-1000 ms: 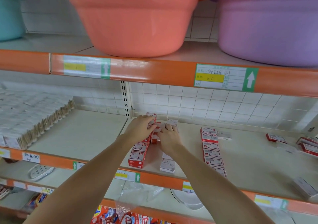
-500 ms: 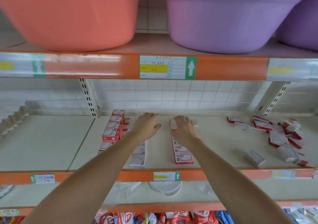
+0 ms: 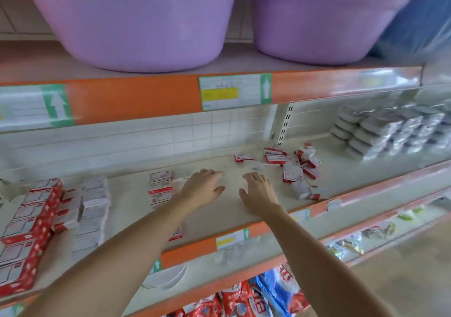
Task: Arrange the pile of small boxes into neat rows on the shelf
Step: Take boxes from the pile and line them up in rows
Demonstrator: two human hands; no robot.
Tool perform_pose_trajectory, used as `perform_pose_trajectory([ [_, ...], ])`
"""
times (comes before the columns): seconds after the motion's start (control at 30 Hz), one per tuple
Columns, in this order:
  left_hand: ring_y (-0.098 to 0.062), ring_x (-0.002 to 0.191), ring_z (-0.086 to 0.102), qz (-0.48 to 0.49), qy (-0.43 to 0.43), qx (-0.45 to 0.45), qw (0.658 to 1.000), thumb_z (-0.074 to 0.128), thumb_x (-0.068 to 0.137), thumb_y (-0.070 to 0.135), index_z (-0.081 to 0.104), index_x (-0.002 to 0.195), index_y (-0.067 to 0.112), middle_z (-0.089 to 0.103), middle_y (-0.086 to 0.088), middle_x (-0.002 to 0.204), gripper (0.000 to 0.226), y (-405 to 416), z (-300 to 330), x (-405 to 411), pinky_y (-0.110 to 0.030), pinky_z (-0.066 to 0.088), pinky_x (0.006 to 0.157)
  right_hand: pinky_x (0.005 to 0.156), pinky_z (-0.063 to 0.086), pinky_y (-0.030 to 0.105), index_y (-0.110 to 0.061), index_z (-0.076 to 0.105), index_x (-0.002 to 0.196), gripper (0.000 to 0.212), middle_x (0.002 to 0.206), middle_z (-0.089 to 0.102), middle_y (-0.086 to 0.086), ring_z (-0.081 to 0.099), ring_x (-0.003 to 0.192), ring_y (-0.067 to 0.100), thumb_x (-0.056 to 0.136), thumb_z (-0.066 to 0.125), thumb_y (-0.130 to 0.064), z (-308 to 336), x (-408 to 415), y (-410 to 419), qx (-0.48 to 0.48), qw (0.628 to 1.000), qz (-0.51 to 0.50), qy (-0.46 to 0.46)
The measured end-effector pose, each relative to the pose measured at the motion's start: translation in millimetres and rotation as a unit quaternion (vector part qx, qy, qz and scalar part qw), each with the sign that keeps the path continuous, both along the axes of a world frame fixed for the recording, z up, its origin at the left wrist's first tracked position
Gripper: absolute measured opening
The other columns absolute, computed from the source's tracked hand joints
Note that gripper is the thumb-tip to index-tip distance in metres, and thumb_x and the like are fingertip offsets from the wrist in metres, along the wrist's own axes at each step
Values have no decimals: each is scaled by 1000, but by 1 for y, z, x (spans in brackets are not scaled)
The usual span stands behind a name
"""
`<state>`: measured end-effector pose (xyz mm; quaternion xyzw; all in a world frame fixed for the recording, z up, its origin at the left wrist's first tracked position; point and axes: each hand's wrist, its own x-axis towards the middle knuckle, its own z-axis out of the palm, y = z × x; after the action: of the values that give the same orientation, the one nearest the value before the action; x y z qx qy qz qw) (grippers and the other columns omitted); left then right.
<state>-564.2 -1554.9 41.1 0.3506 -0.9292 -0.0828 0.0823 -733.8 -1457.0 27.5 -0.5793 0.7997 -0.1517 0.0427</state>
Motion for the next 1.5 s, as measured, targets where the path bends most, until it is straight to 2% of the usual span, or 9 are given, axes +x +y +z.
perform_pose_trajectory([
  [0.23, -21, 136, 40, -61, -21, 70, 995, 58, 95, 43, 46, 145, 22, 49, 0, 147, 56, 26, -7, -89, -33, 36, 109, 98, 40, 41, -12, 53, 129, 41, 129, 55, 9, 50, 117, 32, 90, 54, -25, -2, -84, 35, 1, 998, -58, 14],
  [0.33, -17, 136, 41, -101, -56, 95, 989, 59, 92, 43, 49, 142, 26, 49, 4, 145, 55, 36, -17, -112, -31, 36, 110, 104, 36, 42, -11, 54, 125, 41, 126, 56, 9, 48, 120, 31, 85, 52, -20, -8, -112, 46, 9, 996, -79, 35],
  [0.53, -13, 132, 40, -93, -37, 110, 989, 54, 94, 34, 58, 133, 30, 54, 9, 134, 40, 45, -31, -132, -32, 38, 108, 100, 39, 39, -8, 55, 124, 43, 126, 53, 11, 41, 121, 33, 81, 52, -5, -19, -143, 42, 3, 1000, -20, 24],
  [0.67, -20, 122, 45, -74, -44, 74, 993, 51, 98, 42, 62, 125, 26, 55, 1, 120, 33, 47, -37, -132, -32, 41, 102, 98, 37, 41, -8, 57, 125, 48, 128, 52, 12, 43, 120, 34, 78, 52, -1, -19, -148, 32, -19, 999, 22, 23],
  [0.87, -31, 110, 49, 32, -84, 36, 995, 17, 91, 63, 57, 122, 19, 52, -7, 118, 66, 51, -40, -134, -43, 45, 93, 106, 32, 46, -15, 54, 127, 48, 134, 45, 10, 34, 125, 34, 80, 52, -3, -15, -165, 28, 21, 997, 58, 47],
  [1.0, -30, 114, 49, 97, -56, 25, 993, 37, 102, 47, 55, 118, 15, 52, -7, 119, 40, 55, -41, -149, -43, 47, 88, 102, 32, 43, -16, 58, 123, 41, 131, 47, 8, 37, 124, 30, 83, 53, -6, -13, -157, 27, -1, 996, 75, 40],
  [1.13, -25, 116, 47, 55, -31, 56, 996, 44, 98, 47, 54, 122, 19, 50, -2, 121, 38, 54, -42, -145, -41, 44, 95, 101, 39, 46, -17, 48, 131, 47, 134, 43, 10, 36, 126, 34, 84, 55, -22, -6, -172, 27, 57, 996, 14, 62],
  [1.3, -18, 111, 45, 36, -19, 43, 998, 37, 79, 76, 56, 120, 23, 50, 6, 119, 70, 54, -46, -135, -37, 44, 96, 88, 49, 41, -14, 55, 121, 32, 131, 42, 10, 36, 124, 29, 89, 51, -13, -11, -162, 22, 49, 996, 75, 21],
  [1.5, -23, 108, 50, 49, -7, 23, 998, 38, 79, 71, 58, 121, 19, 53, 1, 118, 70, 55, -51, -116, -41, 48, 91, 91, 49, 41, -9, 61, 116, 29, 120, 46, 12, 39, 121, 28, 96, 51, -29, -21, -138, 14, 12, 990, 71, -125],
])
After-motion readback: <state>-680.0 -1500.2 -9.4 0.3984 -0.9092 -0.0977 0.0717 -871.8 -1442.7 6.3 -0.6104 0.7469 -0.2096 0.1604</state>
